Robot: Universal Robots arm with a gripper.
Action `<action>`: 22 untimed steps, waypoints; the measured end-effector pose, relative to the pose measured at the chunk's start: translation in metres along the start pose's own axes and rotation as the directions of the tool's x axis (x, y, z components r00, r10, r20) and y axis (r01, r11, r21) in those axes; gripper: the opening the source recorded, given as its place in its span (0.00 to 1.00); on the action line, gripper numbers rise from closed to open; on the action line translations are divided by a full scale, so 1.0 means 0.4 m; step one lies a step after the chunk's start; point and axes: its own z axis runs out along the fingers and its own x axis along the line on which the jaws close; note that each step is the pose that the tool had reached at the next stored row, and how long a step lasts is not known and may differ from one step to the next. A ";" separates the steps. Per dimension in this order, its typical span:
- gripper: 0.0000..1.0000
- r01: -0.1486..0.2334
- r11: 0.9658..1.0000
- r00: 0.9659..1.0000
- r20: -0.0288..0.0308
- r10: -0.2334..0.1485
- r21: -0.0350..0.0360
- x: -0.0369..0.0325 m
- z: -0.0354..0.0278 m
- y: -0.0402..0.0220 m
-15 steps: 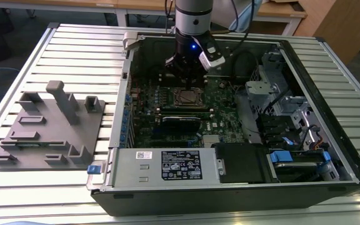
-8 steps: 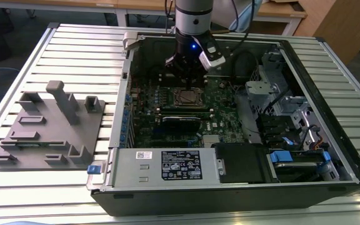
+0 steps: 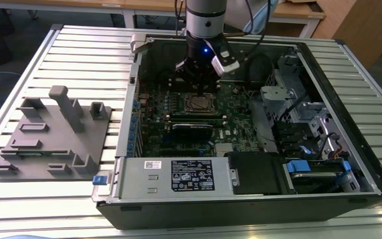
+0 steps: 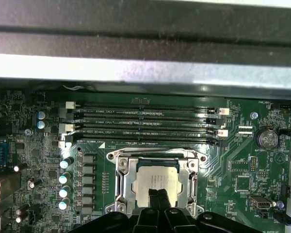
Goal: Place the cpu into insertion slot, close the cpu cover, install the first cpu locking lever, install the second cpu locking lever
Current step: 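Install the second cpu locking lever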
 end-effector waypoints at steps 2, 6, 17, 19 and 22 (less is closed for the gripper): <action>0.10 0.000 1.000 1.000 0.000 0.000 0.000 0.000 0.000 -0.002; 0.10 0.000 1.000 1.000 0.000 0.000 0.000 0.000 0.000 -0.003; 0.10 0.000 1.000 1.000 0.000 0.000 0.000 0.000 -0.009 -0.003; 0.10 0.000 1.000 1.000 0.000 0.000 0.000 0.000 -0.009 -0.003; 0.10 0.000 1.000 1.000 0.000 0.000 -0.001 0.000 -0.009 -0.003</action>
